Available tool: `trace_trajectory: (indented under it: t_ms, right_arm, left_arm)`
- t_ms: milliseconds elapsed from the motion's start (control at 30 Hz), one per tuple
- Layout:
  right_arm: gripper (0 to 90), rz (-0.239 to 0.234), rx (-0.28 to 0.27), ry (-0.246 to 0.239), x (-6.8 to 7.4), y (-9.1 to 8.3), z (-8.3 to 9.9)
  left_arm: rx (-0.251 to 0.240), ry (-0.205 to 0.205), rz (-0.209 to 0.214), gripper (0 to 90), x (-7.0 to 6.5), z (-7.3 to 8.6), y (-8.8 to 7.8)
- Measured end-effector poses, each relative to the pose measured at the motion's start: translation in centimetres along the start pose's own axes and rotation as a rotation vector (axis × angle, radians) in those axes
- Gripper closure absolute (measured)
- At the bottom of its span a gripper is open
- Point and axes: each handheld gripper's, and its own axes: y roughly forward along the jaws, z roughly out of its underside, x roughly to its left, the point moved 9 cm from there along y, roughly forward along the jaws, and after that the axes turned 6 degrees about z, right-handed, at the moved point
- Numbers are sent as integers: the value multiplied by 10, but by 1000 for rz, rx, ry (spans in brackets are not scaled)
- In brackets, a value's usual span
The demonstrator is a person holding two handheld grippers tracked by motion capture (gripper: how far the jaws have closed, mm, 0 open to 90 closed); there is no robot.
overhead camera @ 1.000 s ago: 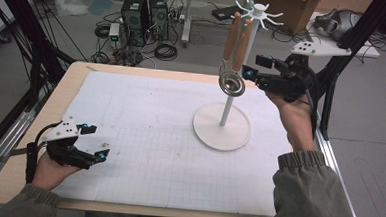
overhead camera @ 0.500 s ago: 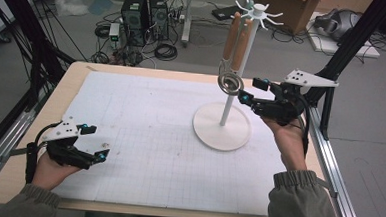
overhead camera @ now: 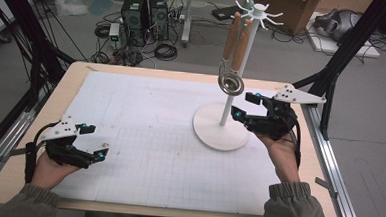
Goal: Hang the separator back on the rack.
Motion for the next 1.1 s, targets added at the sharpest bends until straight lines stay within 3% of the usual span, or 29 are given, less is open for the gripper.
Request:
trace_trajectory:
  t_ms: [467, 1100]
  right_arm:
    - [224, 14, 28, 5, 7, 1, 38]
    - [218, 10, 95, 14, 16, 13, 87]
  left_arm:
    - [2, 9, 14, 60, -2, 0, 0]
    - [2, -11, 15, 60, 1, 4, -1]
